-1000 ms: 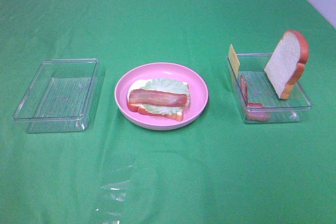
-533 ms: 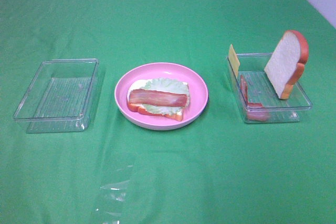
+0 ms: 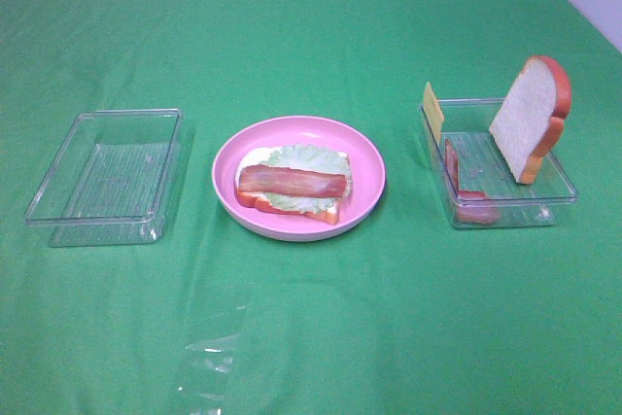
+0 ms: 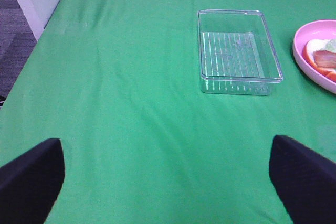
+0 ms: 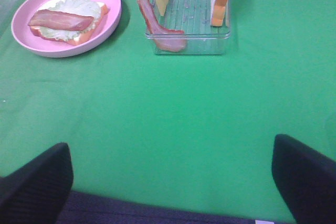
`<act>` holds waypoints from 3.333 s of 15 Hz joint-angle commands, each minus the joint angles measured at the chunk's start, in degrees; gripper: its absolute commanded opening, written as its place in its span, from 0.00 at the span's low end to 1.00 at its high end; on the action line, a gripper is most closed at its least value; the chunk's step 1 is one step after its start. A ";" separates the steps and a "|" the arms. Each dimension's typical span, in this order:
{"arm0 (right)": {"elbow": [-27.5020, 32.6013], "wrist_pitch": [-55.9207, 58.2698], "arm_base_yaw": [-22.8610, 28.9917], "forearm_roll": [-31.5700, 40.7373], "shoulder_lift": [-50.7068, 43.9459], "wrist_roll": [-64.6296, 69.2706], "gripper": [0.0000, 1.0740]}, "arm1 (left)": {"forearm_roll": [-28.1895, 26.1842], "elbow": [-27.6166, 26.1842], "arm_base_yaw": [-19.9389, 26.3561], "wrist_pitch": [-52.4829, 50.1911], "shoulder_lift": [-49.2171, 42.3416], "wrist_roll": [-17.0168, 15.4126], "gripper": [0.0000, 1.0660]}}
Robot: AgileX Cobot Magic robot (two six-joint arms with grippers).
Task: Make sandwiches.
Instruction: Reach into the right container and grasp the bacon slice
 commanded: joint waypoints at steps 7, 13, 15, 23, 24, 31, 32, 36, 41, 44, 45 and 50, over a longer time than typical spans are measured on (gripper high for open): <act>-3.38 -14.55 -0.34 0.17 23.03 1.26 0.92 | -0.40 0.11 0.06 -0.11 -0.74 0.00 0.94; -16.39 -15.99 -0.34 0.40 57.81 -2.18 0.92 | -0.40 0.11 0.06 -0.11 -0.74 0.00 0.94; -23.89 -13.29 -0.34 0.40 67.32 -2.18 0.92 | -0.40 0.11 0.06 -0.11 -0.74 0.00 0.94; -50.19 0.00 3.50 -1.78 91.90 -1.26 0.90 | -0.40 0.11 0.06 -0.11 -0.74 0.00 0.94; -51.74 0.46 6.13 -3.95 93.51 1.15 0.90 | -0.40 0.11 0.06 -0.11 -0.74 0.00 0.94; -57.35 0.06 14.38 -8.42 105.14 11.80 0.90 | -0.40 0.11 0.69 -0.11 -1.15 0.00 0.94; -58.33 0.06 14.38 -8.42 106.51 11.97 0.90 | -0.40 0.11 2.75 -0.11 -1.15 0.00 0.94; -59.47 -1.66 14.38 -7.96 110.47 11.97 0.90 | -0.40 0.11 5.73 -0.11 -1.15 0.00 0.94; -59.47 -4.47 14.38 -7.28 114.88 12.20 0.90 | -0.40 0.11 1.66 -0.11 -1.15 0.23 0.94; -59.47 -5.61 14.38 -7.33 116.60 12.20 0.85 | -0.40 0.11 1.09 -0.11 -1.15 0.23 0.94; -59.47 -6.02 14.38 -7.33 117.00 12.20 0.82 | -0.40 0.11 1.09 -0.11 -1.15 0.23 0.94; -59.47 -7.05 14.38 -7.62 118.72 13.35 0.34 | -0.40 0.11 1.09 -0.11 -0.74 0.23 0.94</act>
